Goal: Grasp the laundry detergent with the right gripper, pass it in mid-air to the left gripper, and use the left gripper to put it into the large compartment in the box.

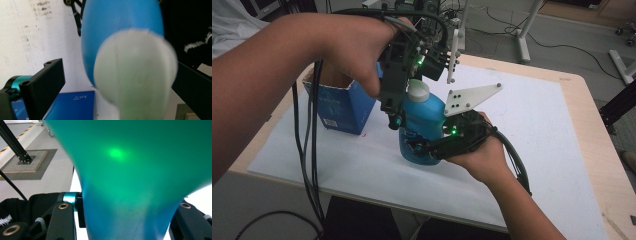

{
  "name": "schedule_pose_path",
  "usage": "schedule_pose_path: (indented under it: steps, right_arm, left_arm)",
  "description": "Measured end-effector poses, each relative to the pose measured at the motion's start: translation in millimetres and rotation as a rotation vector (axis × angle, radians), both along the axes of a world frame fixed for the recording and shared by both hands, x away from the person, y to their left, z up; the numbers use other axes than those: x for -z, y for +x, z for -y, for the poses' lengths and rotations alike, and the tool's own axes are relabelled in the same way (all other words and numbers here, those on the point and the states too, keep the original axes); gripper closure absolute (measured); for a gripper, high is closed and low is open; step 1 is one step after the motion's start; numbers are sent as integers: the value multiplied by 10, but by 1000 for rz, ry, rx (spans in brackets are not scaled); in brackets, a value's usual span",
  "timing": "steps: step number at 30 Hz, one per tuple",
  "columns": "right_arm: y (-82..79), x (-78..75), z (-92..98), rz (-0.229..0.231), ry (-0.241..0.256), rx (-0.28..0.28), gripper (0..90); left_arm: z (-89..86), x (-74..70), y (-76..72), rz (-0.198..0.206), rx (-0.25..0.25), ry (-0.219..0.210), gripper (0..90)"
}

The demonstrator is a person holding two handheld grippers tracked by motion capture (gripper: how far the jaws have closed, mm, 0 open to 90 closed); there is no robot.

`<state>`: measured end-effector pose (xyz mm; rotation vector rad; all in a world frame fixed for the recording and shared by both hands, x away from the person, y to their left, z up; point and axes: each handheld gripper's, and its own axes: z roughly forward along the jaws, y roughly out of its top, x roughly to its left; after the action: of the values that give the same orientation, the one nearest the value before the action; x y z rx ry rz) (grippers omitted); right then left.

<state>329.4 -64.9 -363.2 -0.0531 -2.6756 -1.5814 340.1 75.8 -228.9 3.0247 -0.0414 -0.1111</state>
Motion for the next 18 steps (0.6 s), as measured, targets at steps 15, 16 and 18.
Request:
schedule_pose_path:
  steps: [15,16,18]
  right_arm:
    - [58,-13,2,1,24,6,462]
    - [58,-13,2,1,24,6,462]
    - [59,-12,2,-1,25,9,462]
  left_arm:
    - [222,23,8,30,-1,44,18]
    - [222,23,8,30,-1,44,18]
    - [229,33,4,35,3,48,18]
